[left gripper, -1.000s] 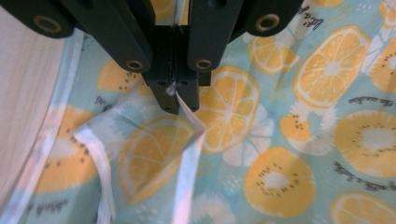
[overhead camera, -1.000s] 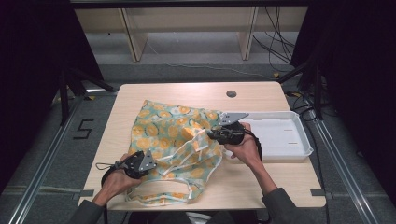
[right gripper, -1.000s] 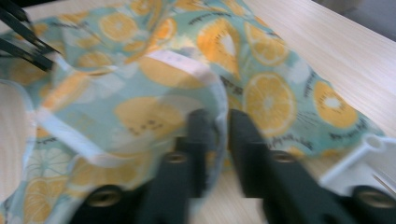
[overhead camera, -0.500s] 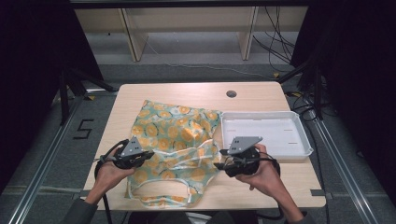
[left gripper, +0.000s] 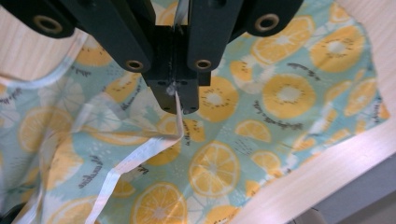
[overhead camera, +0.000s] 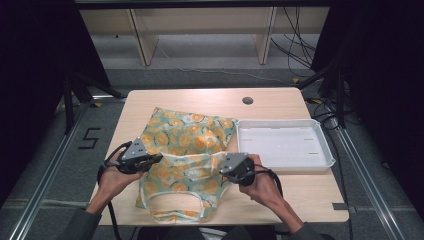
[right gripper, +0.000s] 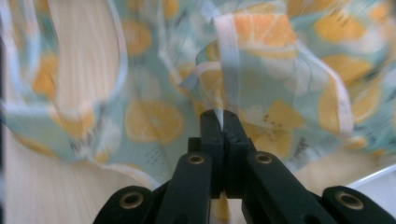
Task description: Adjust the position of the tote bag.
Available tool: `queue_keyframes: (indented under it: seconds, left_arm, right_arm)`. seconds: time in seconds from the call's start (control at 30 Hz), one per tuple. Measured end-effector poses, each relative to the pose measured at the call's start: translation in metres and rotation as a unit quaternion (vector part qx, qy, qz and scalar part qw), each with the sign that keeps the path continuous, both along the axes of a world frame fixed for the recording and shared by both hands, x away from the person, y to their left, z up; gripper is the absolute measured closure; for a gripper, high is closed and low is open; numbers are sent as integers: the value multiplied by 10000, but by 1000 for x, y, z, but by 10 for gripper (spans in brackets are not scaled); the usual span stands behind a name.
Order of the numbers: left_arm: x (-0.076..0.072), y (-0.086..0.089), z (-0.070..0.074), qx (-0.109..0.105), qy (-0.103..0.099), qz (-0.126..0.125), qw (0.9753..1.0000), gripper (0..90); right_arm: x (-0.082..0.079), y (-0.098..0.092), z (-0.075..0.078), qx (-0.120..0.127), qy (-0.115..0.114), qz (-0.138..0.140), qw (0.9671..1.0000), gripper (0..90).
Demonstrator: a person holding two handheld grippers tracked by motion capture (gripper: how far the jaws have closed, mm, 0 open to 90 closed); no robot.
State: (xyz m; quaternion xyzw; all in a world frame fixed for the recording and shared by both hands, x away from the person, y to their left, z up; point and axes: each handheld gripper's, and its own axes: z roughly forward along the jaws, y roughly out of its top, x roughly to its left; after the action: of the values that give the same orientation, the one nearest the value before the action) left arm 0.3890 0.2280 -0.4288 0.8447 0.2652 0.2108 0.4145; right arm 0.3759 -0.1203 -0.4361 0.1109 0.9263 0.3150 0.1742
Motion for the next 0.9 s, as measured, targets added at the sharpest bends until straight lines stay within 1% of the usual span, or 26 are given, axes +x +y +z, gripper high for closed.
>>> queue_keyframes:
  seconds: [0.03,0.07,0.1,0.13,0.17,0.2,0.23,0.27,0.3,0.33,0.37,0.4,0.47,0.5,0.53,0.57,0.6,0.63,0.67,0.7,0.73,0.77,0.8,0.83,0.87,0.9]
  left_arm:
    - [3,3,4,-61,-57,23,10000,894]
    - [4,5,6,-190,-78,119,9997,895]
    - [9,11,11,-185,-115,147,9997,894]
    - [13,15,15,-241,-148,220,9994,894]
    - [17,17,17,-448,-141,379,9982,895]
    - [22,20,19,-558,-180,464,9972,895]
    - [26,23,21,-598,-204,563,9964,895]
    - [31,26,22,-644,-252,598,9958,895]
    - [36,28,22,-709,-244,640,9951,894]
    - [40,29,21,-744,-230,715,9944,894]
    - [45,30,19,-757,-240,776,9938,894]
    - [49,31,17,-756,-238,811,9936,894]
    - [57,31,12,-839,-206,917,9920,895]
    - [57,31,12,-839,-206,917,9920,894]
    - [65,30,6,-813,-152,1006,9915,894]
    - [65,30,6,-813,-152,1006,9915,894]
    - [70,28,3,-811,-125,1066,9909,894]
    - [74,26,0,-754,-137,1061,9914,894]
    - [79,23,-4,-711,-89,1117,9912,894]
    - [82,22,-6,-703,-61,1127,9911,894]
    - [89,17,-14,-677,8,1167,9909,894]
    - [89,17,-14,-677,8,1167,9909,894]
    - [96,14,-20,-392,56,1093,9932,894]
    - [96,14,-20,-392,56,1093,9932,894]
    - [101,7,-31,-288,263,1208,9919,894]
    - [101,7,-31,-288,263,1208,9919,894]
  right_arm:
    - [2,-3,10,248,22,-123,9996,900]
    - [7,-8,20,547,7,-90,9985,900]
    - [11,-10,27,739,-5,-102,9972,900]
    - [19,-15,38,1007,2,-168,9948,900]
    - [26,-18,46,1246,-34,-184,9920,900]
    - [34,-19,52,1483,-23,-244,9886,900]
    - [41,-20,56,1635,-73,-312,9860,900]
    - [48,-20,58,1637,-185,-335,9858,900]
    - [55,-19,58,1710,-217,-414,9842,900]
    - [62,-18,58,1737,-234,-453,9835,900]
    - [68,-17,56,1741,-256,-567,9828,900]
    - [74,-15,54,1735,-329,-614,9824,900]
    - [83,-14,50,1722,-341,-749,9816,900]
    - [88,-13,48,1734,-371,-856,9804,900]
    - [93,-13,46,1750,-332,-951,9794,900]
    - [93,-13,46,1750,-332,-951,9794,900]
    - [98,-12,43,1794,-348,-1046,9776,900]
    - [104,-11,39,1785,-344,-1084,9773,900]
    - [108,-10,36,1761,-321,-1175,9768,900]
    - [114,-9,30,1674,-338,-1252,9773,900]
    - [122,-9,22,1626,-292,-1345,9770,900]
    - [124,-8,19,1596,-230,-1406,9769,900]
    - [127,-8,15,1520,-237,-1435,9776,900]
    - [127,-8,15,1520,-237,-1435,9776,900]
    - [132,-6,7,1339,-202,-1487,9796,900]
    - [132,-6,7,1339,-202,-1487,9796,900]
